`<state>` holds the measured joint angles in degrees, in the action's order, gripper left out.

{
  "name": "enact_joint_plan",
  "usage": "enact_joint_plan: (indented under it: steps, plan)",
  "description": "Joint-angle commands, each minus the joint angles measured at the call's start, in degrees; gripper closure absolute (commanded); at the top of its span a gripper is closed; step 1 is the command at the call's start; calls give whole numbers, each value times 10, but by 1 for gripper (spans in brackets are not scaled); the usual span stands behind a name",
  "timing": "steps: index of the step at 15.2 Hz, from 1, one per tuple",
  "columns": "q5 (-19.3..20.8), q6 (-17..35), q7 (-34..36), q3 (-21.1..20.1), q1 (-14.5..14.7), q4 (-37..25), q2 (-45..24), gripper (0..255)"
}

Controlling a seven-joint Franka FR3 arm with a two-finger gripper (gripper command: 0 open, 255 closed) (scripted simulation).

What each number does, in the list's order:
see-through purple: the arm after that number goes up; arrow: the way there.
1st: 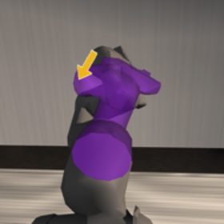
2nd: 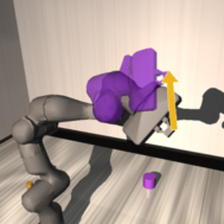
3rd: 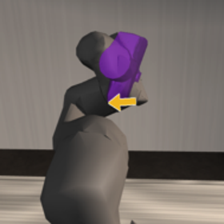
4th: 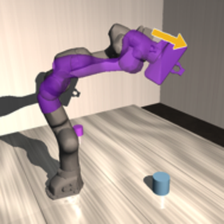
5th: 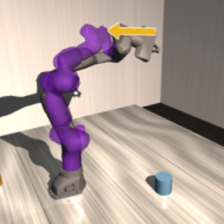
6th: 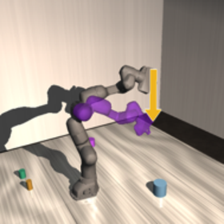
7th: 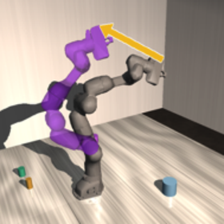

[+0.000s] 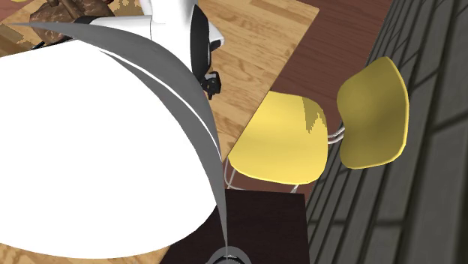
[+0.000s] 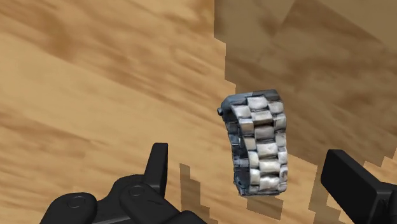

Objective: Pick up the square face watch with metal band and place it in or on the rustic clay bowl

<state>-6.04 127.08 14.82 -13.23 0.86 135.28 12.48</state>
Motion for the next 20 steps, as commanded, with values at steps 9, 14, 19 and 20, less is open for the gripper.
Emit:
enact_joint_plan:
  steps: [9,14,19,20]
  plan:
    - [0,0,0,0,0,0,0,255]
    - [0,-8,0,0,0,-4,4,255]
    - [-1,-48,0,3,0,-29,19,255]
    - [-1,-56,0,3,0,-35,22,255]
